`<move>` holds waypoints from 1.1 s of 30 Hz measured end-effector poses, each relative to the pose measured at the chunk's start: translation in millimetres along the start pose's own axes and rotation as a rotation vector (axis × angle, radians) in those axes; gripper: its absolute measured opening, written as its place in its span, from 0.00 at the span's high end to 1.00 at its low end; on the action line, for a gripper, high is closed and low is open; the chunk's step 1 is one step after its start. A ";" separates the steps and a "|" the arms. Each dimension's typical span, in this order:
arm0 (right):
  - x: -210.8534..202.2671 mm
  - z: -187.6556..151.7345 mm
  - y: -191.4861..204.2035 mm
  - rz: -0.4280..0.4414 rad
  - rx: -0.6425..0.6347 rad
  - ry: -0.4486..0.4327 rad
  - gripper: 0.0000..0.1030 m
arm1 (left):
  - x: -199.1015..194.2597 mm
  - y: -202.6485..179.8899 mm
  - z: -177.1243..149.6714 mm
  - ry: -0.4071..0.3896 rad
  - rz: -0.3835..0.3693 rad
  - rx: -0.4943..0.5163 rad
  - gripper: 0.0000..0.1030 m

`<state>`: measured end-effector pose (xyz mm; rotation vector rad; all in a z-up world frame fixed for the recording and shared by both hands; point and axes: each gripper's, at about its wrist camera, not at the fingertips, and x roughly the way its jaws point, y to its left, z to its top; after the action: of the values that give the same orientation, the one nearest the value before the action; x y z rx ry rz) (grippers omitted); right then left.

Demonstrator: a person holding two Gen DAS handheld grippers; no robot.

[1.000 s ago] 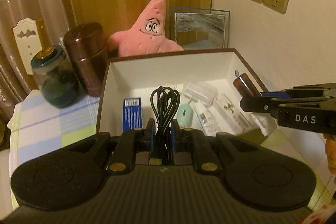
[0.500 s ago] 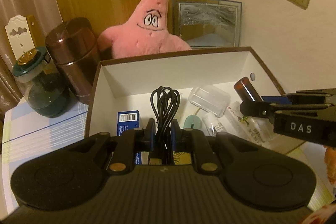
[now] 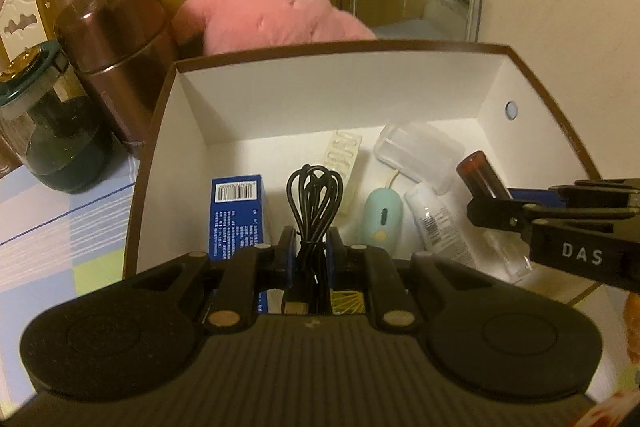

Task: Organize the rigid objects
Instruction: 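Open both tools to release the cable and dropper bottle into the box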

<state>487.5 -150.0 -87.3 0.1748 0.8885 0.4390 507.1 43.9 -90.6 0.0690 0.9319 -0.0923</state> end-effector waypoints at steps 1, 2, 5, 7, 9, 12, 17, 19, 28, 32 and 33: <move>1.4 -0.4 -0.1 0.000 0.001 0.004 0.77 | 2.1 0.4 -0.3 0.007 -0.001 -0.002 0.87; 2.4 -0.9 -0.3 -0.001 0.004 0.007 0.77 | 4.5 1.5 -0.7 0.016 -0.007 -0.007 0.87; 4.0 -1.5 -0.3 0.000 0.006 0.012 0.77 | 9.3 4.6 -1.7 0.038 -0.016 -0.021 0.87; 4.3 -1.8 0.8 -0.001 0.006 0.013 0.77 | 9.5 5.1 -2.2 0.037 -0.014 -0.017 0.86; 3.9 -1.9 0.8 -0.001 0.007 0.013 0.77 | 8.5 6.1 -2.2 0.036 -0.018 -0.017 0.79; 2.9 -2.2 0.6 -0.001 0.009 0.013 0.77 | 5.4 8.0 -1.7 0.032 -0.016 -0.020 0.79; 2.1 -2.6 0.7 -0.002 0.009 0.014 0.77 | 0.3 10.0 -0.9 0.024 -0.012 -0.019 0.79; 1.9 -2.9 0.8 -0.001 0.010 0.016 0.77 | -1.2 10.6 -1.3 0.021 -0.008 -0.019 0.79; 6.7 -2.4 2.4 0.020 0.074 0.011 0.77 | -3.0 11.0 -2.2 0.022 -0.014 -0.020 0.77; 5.1 0.2 1.7 0.025 0.090 0.013 0.69 | -5.2 12.7 -3.3 0.018 -0.018 -0.021 0.74; 3.6 0.2 2.5 0.019 0.082 0.008 0.63 | -6.0 13.4 -3.5 0.017 -0.019 -0.022 0.73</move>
<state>488.9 -146.2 -88.9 0.2573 0.9136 0.4208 502.2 57.9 -87.5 0.0406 0.9502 -0.0992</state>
